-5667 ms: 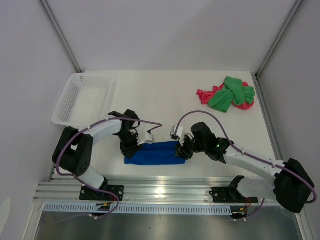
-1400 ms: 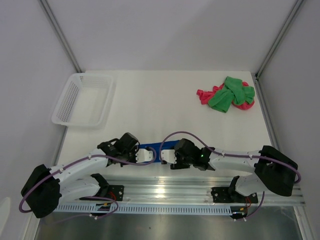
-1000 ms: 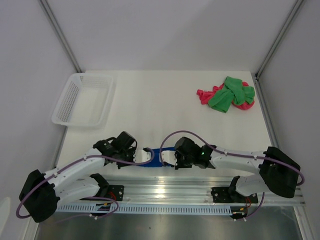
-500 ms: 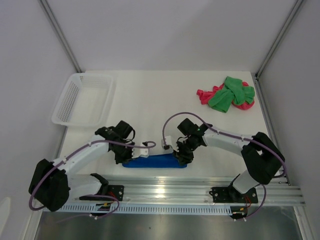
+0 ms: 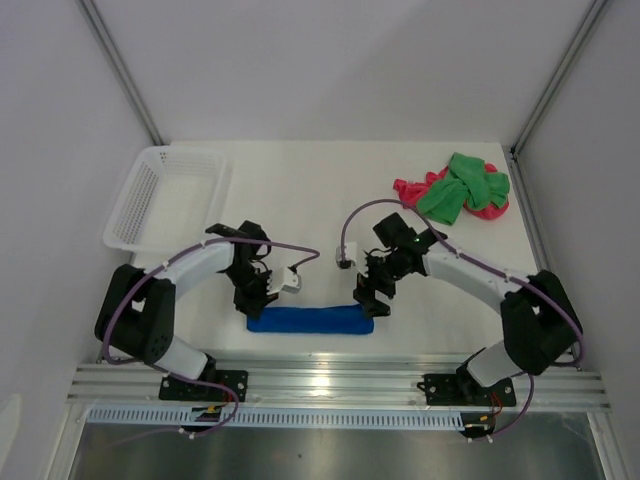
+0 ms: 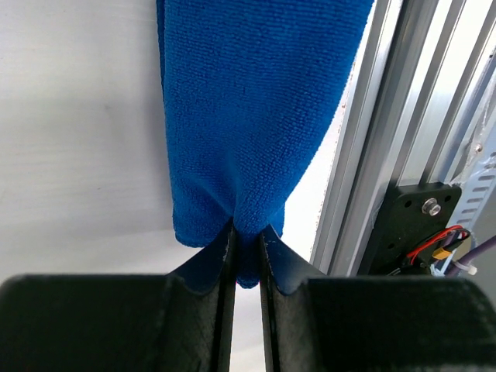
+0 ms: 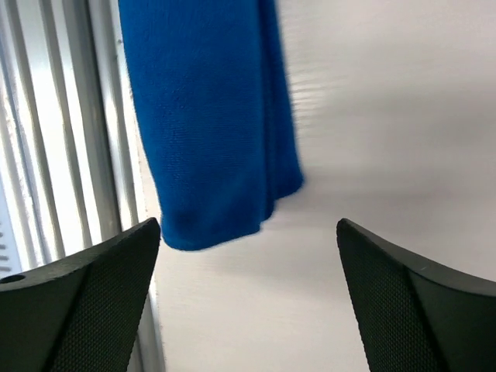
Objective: Roll the towels
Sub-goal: Roll the towel
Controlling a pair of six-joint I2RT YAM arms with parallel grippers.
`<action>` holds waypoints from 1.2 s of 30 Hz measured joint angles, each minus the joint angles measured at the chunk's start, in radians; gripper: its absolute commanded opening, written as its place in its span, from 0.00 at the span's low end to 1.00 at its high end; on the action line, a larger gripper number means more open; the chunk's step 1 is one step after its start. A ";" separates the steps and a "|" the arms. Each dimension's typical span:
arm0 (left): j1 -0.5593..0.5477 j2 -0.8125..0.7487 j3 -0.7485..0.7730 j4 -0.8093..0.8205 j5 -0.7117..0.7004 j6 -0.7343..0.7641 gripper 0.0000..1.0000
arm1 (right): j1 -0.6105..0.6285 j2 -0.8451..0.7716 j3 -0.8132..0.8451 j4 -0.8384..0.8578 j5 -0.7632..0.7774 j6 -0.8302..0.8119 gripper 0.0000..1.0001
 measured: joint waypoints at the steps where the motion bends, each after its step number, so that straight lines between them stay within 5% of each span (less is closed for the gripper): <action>1: 0.004 0.014 0.006 -0.006 0.005 0.004 0.17 | -0.002 -0.039 -0.001 0.011 0.013 0.006 0.99; 9: 0.052 0.115 0.063 -0.023 0.031 0.003 0.17 | 0.005 -0.284 -0.075 0.294 0.121 0.186 1.00; 18: 0.075 0.176 0.096 -0.037 0.041 -0.006 0.16 | -0.008 -0.371 -0.136 0.643 0.301 0.423 0.99; 24: 0.088 0.204 0.109 -0.043 0.056 -0.023 0.16 | 0.100 -0.214 0.069 0.539 0.289 0.446 0.99; 29: 0.097 0.222 0.111 -0.047 0.066 -0.025 0.17 | 0.288 -0.086 -0.005 0.466 0.310 0.420 0.99; 36: 0.104 0.232 0.114 -0.048 0.075 -0.034 0.17 | 0.308 0.018 -0.038 0.414 0.303 0.401 0.99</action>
